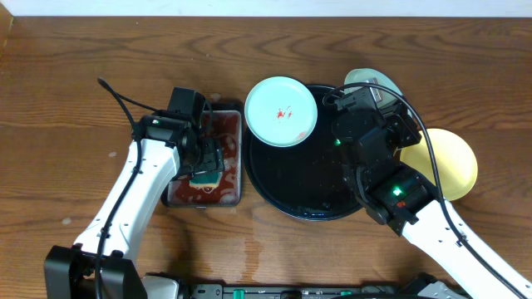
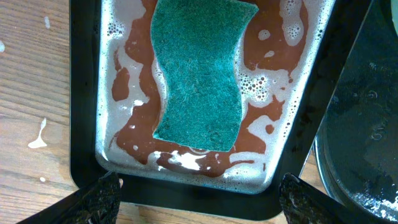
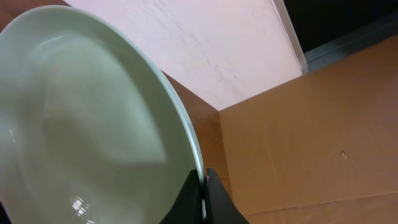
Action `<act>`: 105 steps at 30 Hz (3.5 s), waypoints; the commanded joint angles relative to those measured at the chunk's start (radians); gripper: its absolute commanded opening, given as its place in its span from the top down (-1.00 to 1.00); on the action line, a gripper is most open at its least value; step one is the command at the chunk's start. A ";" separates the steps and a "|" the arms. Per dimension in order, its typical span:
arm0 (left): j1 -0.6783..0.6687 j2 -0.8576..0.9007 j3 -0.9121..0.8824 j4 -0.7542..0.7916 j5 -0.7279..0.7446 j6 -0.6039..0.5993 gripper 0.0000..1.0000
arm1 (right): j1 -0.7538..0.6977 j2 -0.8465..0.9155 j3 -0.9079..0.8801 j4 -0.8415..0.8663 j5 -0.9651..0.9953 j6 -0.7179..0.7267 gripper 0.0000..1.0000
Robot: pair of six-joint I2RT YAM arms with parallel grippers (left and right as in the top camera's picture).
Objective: Clean dirty plates on tray and stack at the side
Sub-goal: 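Lift the pale green plate and carry it right onto the yellow plate, then release the pale green plate and raise the right gripper, then grip the remaining pale green plate rim and drag it to tray center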
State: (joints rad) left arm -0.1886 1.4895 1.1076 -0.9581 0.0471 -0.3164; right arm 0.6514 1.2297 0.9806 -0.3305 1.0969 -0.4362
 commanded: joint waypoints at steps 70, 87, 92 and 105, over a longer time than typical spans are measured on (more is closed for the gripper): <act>0.002 -0.008 0.009 0.002 -0.002 -0.003 -0.66 | -0.884 0.084 -0.114 -0.333 -1.406 0.598 0.28; 0.002 -0.008 0.009 0.002 -0.002 -0.003 -0.66 | -0.478 0.528 0.344 -0.200 -1.404 0.471 -0.16; 0.002 -0.008 0.009 0.002 -0.002 -0.003 -0.65 | -0.417 0.646 0.344 -0.038 -1.404 0.484 -0.17; 0.002 -0.008 0.009 0.002 -0.002 -0.003 -0.66 | -0.358 0.863 0.344 0.137 -1.386 0.536 0.22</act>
State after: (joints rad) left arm -0.1886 1.4895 1.1076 -0.9539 0.0471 -0.3168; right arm 0.2863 2.0735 1.3140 -0.2062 -0.2932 0.0628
